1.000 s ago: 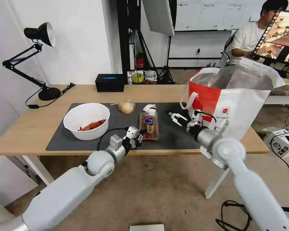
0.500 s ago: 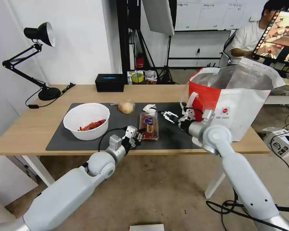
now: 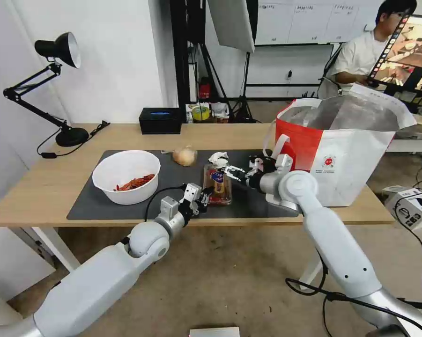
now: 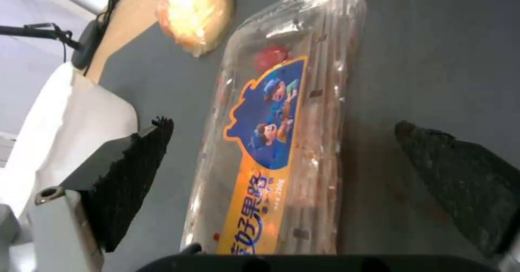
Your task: Pick up the trash from the table and place it into the takeout bag.
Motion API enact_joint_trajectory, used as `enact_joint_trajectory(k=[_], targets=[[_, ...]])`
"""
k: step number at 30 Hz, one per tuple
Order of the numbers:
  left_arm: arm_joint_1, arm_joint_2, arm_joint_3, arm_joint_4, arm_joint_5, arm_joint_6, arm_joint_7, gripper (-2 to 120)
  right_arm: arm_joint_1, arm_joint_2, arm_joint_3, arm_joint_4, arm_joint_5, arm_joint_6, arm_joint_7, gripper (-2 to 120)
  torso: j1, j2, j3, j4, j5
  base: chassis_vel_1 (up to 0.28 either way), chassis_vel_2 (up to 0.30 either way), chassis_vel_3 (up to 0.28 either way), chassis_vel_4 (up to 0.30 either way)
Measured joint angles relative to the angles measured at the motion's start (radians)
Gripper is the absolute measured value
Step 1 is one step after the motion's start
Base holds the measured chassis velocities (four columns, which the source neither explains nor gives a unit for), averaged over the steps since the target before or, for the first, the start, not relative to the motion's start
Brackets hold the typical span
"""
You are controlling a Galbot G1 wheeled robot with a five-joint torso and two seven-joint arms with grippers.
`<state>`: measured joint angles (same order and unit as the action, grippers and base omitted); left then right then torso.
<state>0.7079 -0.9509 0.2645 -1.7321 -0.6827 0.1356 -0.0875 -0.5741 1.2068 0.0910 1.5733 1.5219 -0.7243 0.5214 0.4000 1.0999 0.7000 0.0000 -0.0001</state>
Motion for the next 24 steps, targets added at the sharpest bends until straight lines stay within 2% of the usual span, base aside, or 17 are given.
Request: enact_joint_trajectory(k=[5, 24], targets=[[0.007, -0.001, 0.001, -0.005, 0.005, -0.008, 0.0, 0, 0.003, 0.044, 0.004, -0.029, -0.009, 0.001, 0.007, 100, 0.0, 0.0, 0.0, 0.0, 0.0, 0.0, 0.0, 0.0, 0.0], [0.013, -0.004, -0.005, -0.003, 0.007, -0.025, 0.006, 0, 0.048, 0.103, -0.009, -0.112, -0.033, 0.002, -0.015, 100, 0.0, 0.0, 0.0, 0.0, 0.0001, 0.0, 0.0, 0.0, 0.0]])
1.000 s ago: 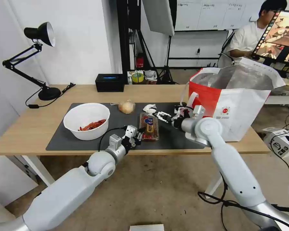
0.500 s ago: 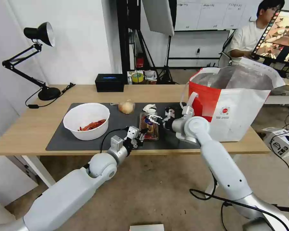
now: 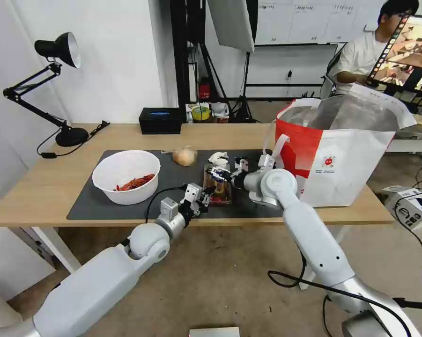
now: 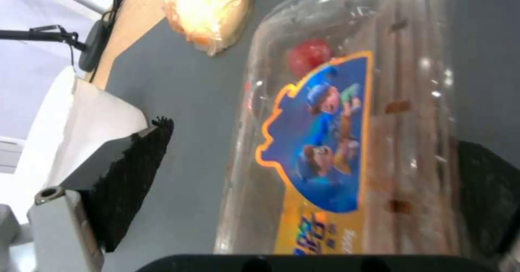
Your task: Pick up the trash from the table and place it into the takeout bag.
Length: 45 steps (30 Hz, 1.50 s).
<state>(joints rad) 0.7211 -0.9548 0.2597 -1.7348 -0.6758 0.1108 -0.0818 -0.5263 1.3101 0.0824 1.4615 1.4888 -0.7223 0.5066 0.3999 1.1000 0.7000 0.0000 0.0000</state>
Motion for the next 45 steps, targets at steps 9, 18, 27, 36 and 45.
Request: enact_joint_trajectory(k=[9, 18, 27, 36, 45], targets=[[-0.001, -0.009, 0.014, 0.002, 0.002, -0.005, 0.001, 0, 0.039, 0.008, -0.029, -0.058, 0.021, 0.001, 0.003, 99, 0.0, 0.0, 0.0, 0.0, -0.0001, 0.0, 0.0, 0.0, 0.0], [-0.008, -0.004, 0.015, -0.001, 0.002, -0.011, 0.001, 0, 0.053, -0.006, -0.046, -0.093, 0.036, 0.002, 0.009, 68, 0.0, 0.0, 0.0, -0.0005, 0.0, 0.0, 0.0, 0.0, 0.0], [0.004, 0.003, 0.002, -0.009, 0.001, -0.017, 0.002, 0, 0.035, -0.023, -0.052, -0.075, 0.04, 0.003, 0.011, 37, 0.0, 0.0, 0.0, -0.0003, 0.0, 0.0, 0.0, 0.0, 0.0], [0.044, 0.029, -0.041, -0.048, -0.006, -0.019, -0.001, 0, 0.005, -0.024, -0.02, -0.033, 0.042, 0.0, 0.01, 3, 0.0, 0.0, 0.0, 0.0004, 0.0001, 0.0, 0.0, 0.0, 0.0], [0.14, 0.089, -0.151, -0.116, -0.013, -0.029, -0.001, 0, -0.017, -0.049, 0.057, 0.063, 0.035, -0.002, -0.014, 0, 0.0, 0.0, 0.0, 0.0002, 0.0, 0.0, 0.0, 0.0, 0.0]])
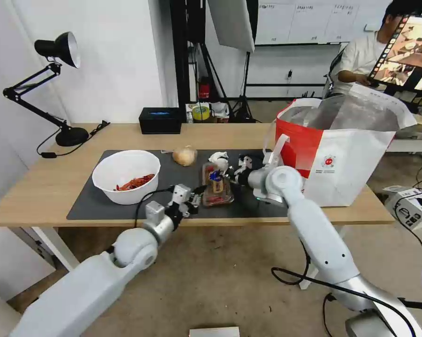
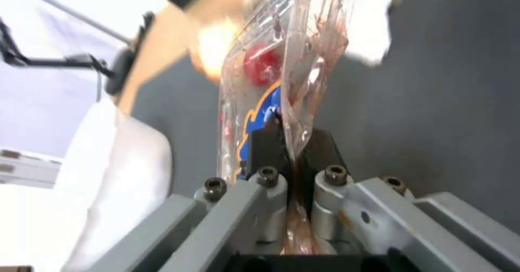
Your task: Pick up the trash from the table and place it into the takeout bag.
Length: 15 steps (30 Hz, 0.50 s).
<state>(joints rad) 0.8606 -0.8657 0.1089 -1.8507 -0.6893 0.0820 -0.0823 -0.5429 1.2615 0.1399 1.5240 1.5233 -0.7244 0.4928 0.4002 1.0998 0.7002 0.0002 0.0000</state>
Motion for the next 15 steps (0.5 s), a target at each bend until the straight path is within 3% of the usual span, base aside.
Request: enact_joint_trajectory(k=[2, 6, 9, 15], targets=[[0.104, 0.011, -0.104, -0.048, -0.002, -0.009, 0.017, 0, -0.014, -0.033, 0.038, 0.056, -0.003, 0.001, -0.03, 0, 0.0, 0.0, 0.0, -0.0001, 0.0, 0.0, 0.0, 0.0, 0.0], [0.21, 0.014, -0.179, -0.078, 0.025, -0.025, 0.045, 0, -0.035, -0.072, 0.088, 0.152, 0.0, 0.026, -0.068, 0, 0.0, 0.0, 0.0, 0.0, -0.0002, 0.0, 0.0, 0.0, 0.0], [0.255, 0.013, -0.208, -0.094, 0.034, -0.033, 0.051, 2, -0.036, -0.089, 0.123, 0.217, 0.013, 0.052, -0.078, 0, 0.0, 0.0, 0.0, -0.0002, 0.0002, 0.0, 0.0, 0.0, 0.0], [0.317, 0.014, -0.25, -0.123, 0.043, -0.043, 0.052, 20, -0.003, -0.126, 0.189, 0.327, 0.027, 0.141, -0.063, 0, 0.0, 0.0, 0.0, -0.0002, -0.0002, 0.0, 0.0, 0.0, 0.0]])
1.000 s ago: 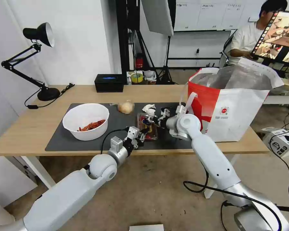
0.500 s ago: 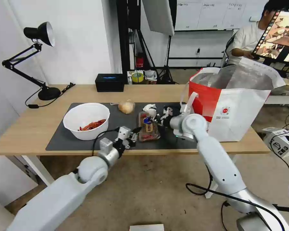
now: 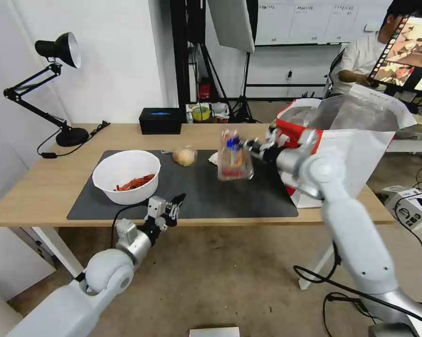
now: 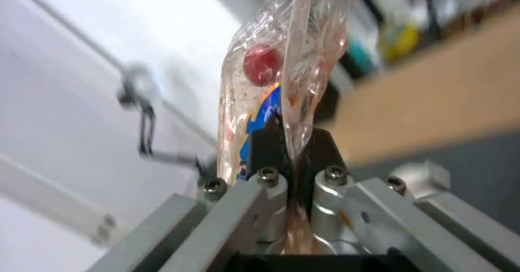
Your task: Pick up the trash from the table and place it into the takeout bag.
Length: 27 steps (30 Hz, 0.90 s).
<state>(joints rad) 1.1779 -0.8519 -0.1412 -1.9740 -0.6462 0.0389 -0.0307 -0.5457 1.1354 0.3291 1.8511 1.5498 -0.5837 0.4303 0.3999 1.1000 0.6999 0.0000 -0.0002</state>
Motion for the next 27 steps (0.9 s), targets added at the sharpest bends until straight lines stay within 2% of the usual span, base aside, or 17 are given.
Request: enact_joint_trajectory(k=[3, 4, 5, 7, 8, 9, 11, 14, 16, 27], targets=[[0.028, 0.007, -0.021, -0.017, 0.001, -0.005, 0.0, 30, 0.021, -0.03, 0.028, 0.028, -0.016, 0.049, 0.02, 0, 0.0, 0.0, 0.0, 0.0001, 0.0002, 0.0, 0.0, 0.0, 0.0], [0.076, 0.019, -0.055, -0.038, 0.004, -0.018, 0.003, 42, 0.036, -0.081, 0.065, 0.037, -0.063, 0.112, 0.037, 0, 0.0, 0.0, 0.0, 0.0, 0.0003, 0.0, 0.0, 0.0, 0.0], [0.076, 0.019, -0.055, -0.038, 0.004, -0.018, 0.003, 42, 0.036, -0.081, 0.065, 0.037, -0.063, 0.112, 0.037, 0, 0.0, 0.0, 0.0, 0.0, 0.0003, 0.0, 0.0, 0.0, 0.0], [0.16, 0.043, -0.125, -0.062, 0.011, -0.049, 0.032, 64, 0.033, -0.177, 0.09, 0.004, -0.19, 0.23, 0.081, 0, 0.0, 0.0, 0.0, -0.0001, 0.0005, 0.0, 0.0, 0.0, 0.0], [0.174, 0.046, -0.139, -0.069, 0.012, -0.051, 0.039, 69, 0.029, -0.191, 0.09, -0.01, -0.229, 0.251, 0.089, 0, 0.0, 0.0, 0.0, 0.0, 0.0004, 0.0, 0.0, 0.0, 0.0], [0.174, 0.046, -0.139, -0.069, 0.012, -0.051, 0.039, 69, 0.029, -0.191, 0.09, -0.01, -0.229, 0.251, 0.089, 0, 0.0, 0.0, 0.0, 0.0, 0.0004, 0.0, 0.0, 0.0, 0.0], [0.195, 0.049, -0.156, -0.078, 0.012, -0.055, 0.048, 78, 0.025, -0.21, 0.088, -0.042, -0.293, 0.286, 0.108, 0, 0.0, 0.0, 0.0, -0.0002, 0.0006, 0.0, 0.0, 0.0, 0.0], [0.205, 0.049, -0.163, -0.081, 0.013, -0.058, 0.05, 86, 0.026, -0.215, 0.087, -0.062, -0.309, 0.301, 0.133, 0, 0.0, 0.0, 0.0, -0.0002, 0.0004, 0.0, 0.0, 0.0, 0.0], [0.214, 0.046, -0.167, -0.078, 0.013, -0.072, 0.05, 96, 0.03, -0.216, 0.085, -0.09, -0.315, 0.312, 0.162, 0, 0.0, 0.0, 0.0, -0.0001, 0.0003, 0.0, 0.0, 0.0, 0.0], [0.245, 0.046, -0.19, -0.087, 0.025, -0.092, 0.049, 100, 0.031, -0.201, 0.076, -0.117, -0.27, 0.313, 0.198, 0, 0.0, 0.0, 0.0, -0.0001, 0.0002, 0.0, 0.0, 0.0, 0.0]])
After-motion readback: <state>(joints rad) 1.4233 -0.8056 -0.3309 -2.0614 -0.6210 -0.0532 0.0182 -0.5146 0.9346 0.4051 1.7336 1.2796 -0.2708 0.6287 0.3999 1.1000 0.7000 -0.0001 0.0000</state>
